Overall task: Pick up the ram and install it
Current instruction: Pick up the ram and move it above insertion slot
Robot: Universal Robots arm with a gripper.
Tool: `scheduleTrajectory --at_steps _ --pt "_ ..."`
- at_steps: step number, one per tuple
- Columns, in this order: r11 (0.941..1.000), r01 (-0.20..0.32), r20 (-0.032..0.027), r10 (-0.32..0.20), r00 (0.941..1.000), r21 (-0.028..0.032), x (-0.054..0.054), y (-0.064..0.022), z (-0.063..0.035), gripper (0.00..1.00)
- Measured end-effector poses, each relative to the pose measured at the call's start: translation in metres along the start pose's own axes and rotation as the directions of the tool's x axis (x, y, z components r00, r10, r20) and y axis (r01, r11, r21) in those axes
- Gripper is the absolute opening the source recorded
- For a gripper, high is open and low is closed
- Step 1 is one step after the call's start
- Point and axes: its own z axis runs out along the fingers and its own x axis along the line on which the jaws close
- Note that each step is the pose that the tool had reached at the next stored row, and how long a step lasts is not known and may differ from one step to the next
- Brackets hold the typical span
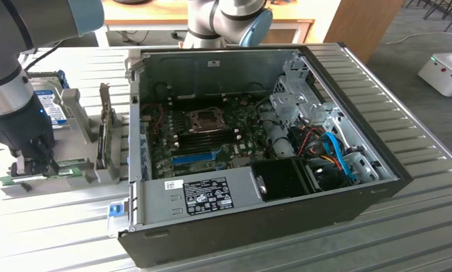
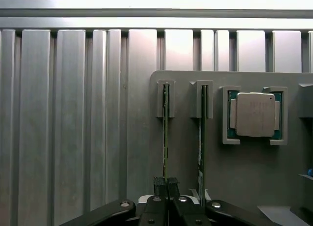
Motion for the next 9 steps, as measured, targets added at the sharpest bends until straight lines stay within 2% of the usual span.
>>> scheduleTrajectory --at_steps 9 --pt "1.0000 -0.001 -0.0011 0.001 1.0000 -0.0002 0.000 0.0004 -0.0189 0.12"
